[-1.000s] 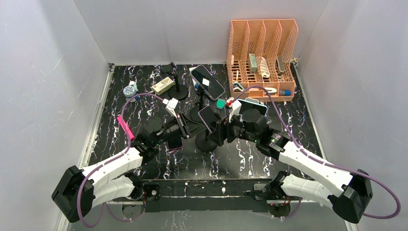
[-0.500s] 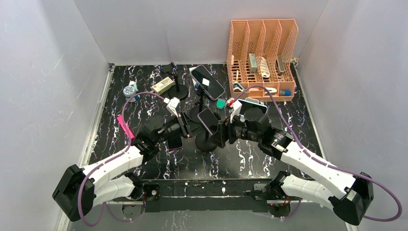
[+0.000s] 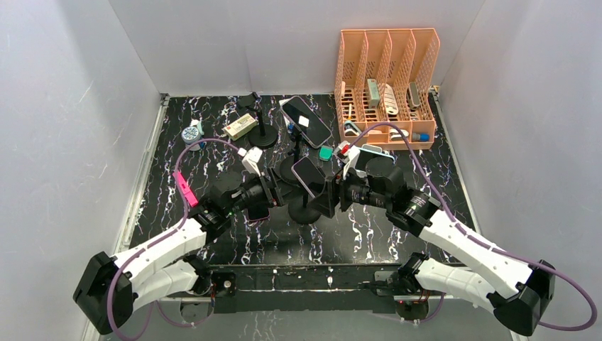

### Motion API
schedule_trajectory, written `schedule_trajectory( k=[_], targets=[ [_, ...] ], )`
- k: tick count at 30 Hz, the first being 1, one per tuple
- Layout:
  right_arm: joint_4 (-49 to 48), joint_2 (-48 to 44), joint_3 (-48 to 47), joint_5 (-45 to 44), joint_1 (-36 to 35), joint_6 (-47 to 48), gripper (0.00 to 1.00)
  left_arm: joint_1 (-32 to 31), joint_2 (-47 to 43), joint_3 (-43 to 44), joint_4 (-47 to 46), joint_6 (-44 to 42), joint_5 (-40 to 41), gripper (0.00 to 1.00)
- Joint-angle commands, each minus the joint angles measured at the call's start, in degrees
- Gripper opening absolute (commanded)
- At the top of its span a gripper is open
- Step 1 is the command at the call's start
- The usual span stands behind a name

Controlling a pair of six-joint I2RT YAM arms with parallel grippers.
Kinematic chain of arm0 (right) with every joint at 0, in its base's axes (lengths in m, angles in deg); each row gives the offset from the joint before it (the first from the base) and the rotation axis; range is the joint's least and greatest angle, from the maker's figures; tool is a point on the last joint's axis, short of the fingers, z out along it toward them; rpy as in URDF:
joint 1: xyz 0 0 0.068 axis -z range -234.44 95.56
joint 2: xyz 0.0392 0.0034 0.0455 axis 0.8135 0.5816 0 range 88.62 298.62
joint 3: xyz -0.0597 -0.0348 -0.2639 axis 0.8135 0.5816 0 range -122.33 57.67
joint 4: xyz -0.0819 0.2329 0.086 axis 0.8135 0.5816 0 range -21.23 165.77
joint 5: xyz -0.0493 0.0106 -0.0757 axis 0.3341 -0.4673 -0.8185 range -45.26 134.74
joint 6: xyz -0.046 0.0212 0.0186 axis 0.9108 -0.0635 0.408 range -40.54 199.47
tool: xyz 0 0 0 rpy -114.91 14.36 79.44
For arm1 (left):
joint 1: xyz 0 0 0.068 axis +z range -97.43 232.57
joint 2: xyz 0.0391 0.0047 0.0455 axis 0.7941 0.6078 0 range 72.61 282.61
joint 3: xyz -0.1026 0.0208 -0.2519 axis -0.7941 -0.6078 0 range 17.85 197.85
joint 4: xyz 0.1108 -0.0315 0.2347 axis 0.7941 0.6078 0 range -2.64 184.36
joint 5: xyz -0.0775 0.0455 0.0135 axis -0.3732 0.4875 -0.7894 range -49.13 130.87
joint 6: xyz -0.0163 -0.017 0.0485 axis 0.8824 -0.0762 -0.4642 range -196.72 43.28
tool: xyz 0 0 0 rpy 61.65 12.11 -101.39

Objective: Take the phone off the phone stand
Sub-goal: Remove the phone from the phone stand, then place the phone at the center of the board.

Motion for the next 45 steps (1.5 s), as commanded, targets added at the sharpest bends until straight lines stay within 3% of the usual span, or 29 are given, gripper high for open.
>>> schedule_trajectory(
  k=[1, 10, 16, 24, 34, 38, 45],
  targets=[
    [-0.61, -1.95, -5.20, 0.73, 0.11, 1.22, 0.01, 0.41, -4.63, 2.24, 4.26, -1.87, 2.59, 0.77],
    [4.47, -0.66, -12.32, -0.73, 0.13, 7.52, 0.01, 0.41, -12.12, 9.04, 21.53, -6.44, 11.88, 0.80],
    [6.20, 1.98, -17.32, 0.34, 0.07, 12.09, 0.01, 0.55, -13.93, 15.05, 28.09, -9.52, 17.36, 0.80],
    [1.03, 4.82, -19.84, -2.22, -0.15, 13.48, 0.01, 0.48, -16.69, 18.70, 21.51, -10.05, 17.36, 0.79],
    [-7.77, 8.37, -20.99, -2.53, -0.46, 13.28, 0.01, 0.51, -19.24, 19.01, 15.08, -8.05, 23.93, 0.82],
    [-9.75, 10.85, -22.92, -2.68, -0.87, 13.28, 0.01, 0.50, -18.06, 18.85, 9.05, -8.45, 19.70, 0.81],
    [-13.38, 13.59, -25.11, -4.50, -2.35, 13.43, 0.01, 0.50, -14.13, 20.92, 6.90, -5.84, 16.16, 0.79]
  ],
)
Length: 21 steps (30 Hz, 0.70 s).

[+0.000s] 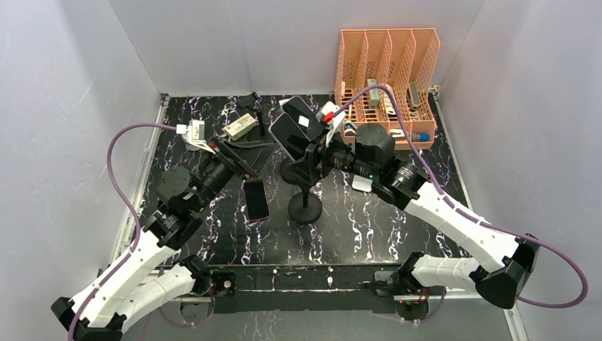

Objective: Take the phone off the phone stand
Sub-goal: Place the phone at the center of the board.

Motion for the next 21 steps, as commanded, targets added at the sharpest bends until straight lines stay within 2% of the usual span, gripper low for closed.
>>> schedule_trajectory(
  k=[1, 7, 14, 21],
  targets=[
    [-9.24, 0.50, -4.80, -2.06, -1.22, 1.14, 0.01, 0.16, 1.94, 2.48, -3.97, 1.62, -2.58, 0.78],
    [-9.92, 2.20, -5.68, -7.55, -3.72, 2.46, 0.01, 0.17, 5.11, 5.29, -0.51, 1.39, -1.24, 0.74],
    [-9.49, 4.48, -7.08, -21.45, -9.49, 5.43, 0.01, 0.13, 7.97, 5.95, -0.26, 2.08, -2.22, 0.59],
    [-9.96, 5.59, -7.16, -25.17, -10.61, 4.42, 0.01, 0.09, 8.02, 4.94, -0.69, 1.90, -1.22, 0.46]
  ],
)
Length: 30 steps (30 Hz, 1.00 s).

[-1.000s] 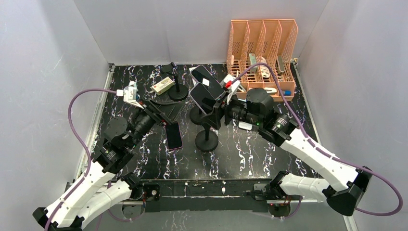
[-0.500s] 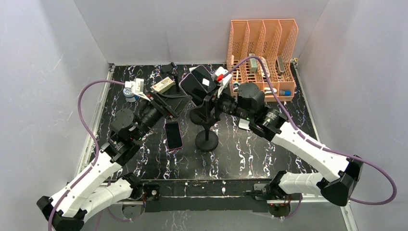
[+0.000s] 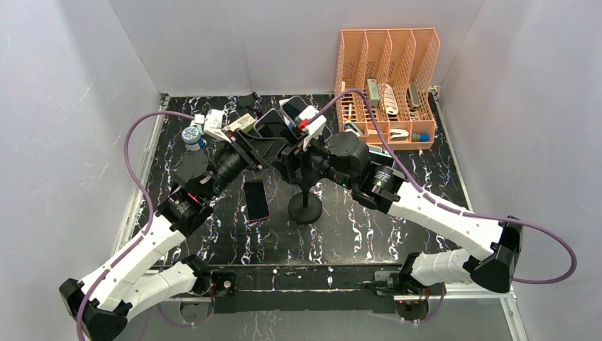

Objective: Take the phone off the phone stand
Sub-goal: Place the phone at the center of the board.

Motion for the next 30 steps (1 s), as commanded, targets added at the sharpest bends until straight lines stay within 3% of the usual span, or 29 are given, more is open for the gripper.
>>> schedule_trajectory(
  k=[1, 20, 30],
  targets=[
    [-6.01, -0.58, -3.70, -5.38, -0.48, 0.21, 0.01, 0.09, -0.88, 1.05, -0.79, -0.48, 0.68, 0.45],
    [-6.08, -0.83, -2.40, -7.06, -1.24, -0.45, 0.01, 0.13, -1.08, 0.52, 1.16, -1.76, 2.74, 0.26],
    [-5.72, -0.88, -2.16, -7.17, -1.72, -0.52, 0.01, 0.11, -0.32, 0.57, 0.54, -1.95, 2.27, 0.24]
  ],
)
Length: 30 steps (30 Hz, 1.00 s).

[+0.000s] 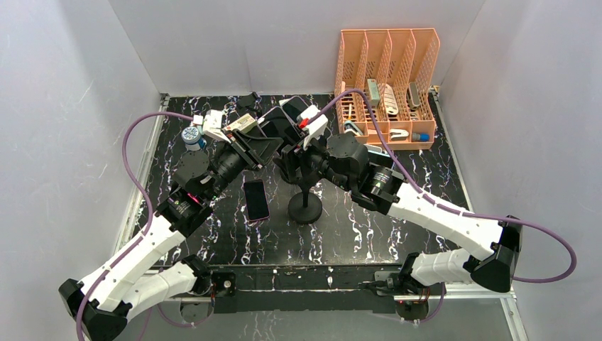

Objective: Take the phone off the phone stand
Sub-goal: Place the phone at the center of the board.

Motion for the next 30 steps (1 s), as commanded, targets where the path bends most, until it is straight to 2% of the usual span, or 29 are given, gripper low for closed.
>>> schedule_trajectory(
  k=[1, 6, 10, 12, 14, 19, 22, 24, 26, 30],
  targets=[
    [-5.59, -1.00, -2.20, -0.90, -0.46, -0.47, 0.01, 0.09, -0.12, 0.59, -1.09, -1.13, 0.17, 0.23],
    [-5.24, -1.24, -1.87, -0.91, -0.51, -0.60, 0.01, 0.17, -0.27, 0.46, -1.00, -2.01, 0.08, 0.14],
    [-4.91, -1.50, -1.77, -0.70, -0.54, -0.74, 0.01, 0.09, -0.28, 0.67, -0.23, -3.39, -0.01, 0.00],
    [-4.55, -1.54, -1.77, -0.24, -0.63, -0.91, 0.03, 0.10, -0.42, 0.57, 0.13, -4.00, 0.12, 0.00],
    [-4.18, -1.60, -1.77, 0.50, -0.67, -0.93, 0.12, 0.10, -0.74, 0.35, 0.08, -4.13, 0.37, 0.00],
    [-3.35, -1.65, -2.02, 1.79, -0.63, -1.58, 0.58, 0.10, -1.21, 0.04, 0.47, -4.46, 1.05, 0.00],
    [-2.92, -1.69, -2.52, 2.63, -0.63, -2.30, 0.77, 0.09, -1.65, 0.06, 1.13, -4.75, 1.79, 0.00],
    [-1.55, -2.10, -2.56, 2.83, -0.66, -2.83, 0.93, 0.09, -2.04, 0.36, 2.47, -5.06, 3.03, 0.00],
    [-0.98, -2.75, -2.47, 2.62, -0.68, -3.27, 0.99, 0.10, -2.48, 0.85, 4.66, -5.25, 4.90, 0.00],
    [0.02, -4.36, -2.17, 3.47, -0.63, -3.70, 0.99, 0.09, -3.51, 1.29, 7.36, -5.87, 7.52, 0.00]
  ],
)
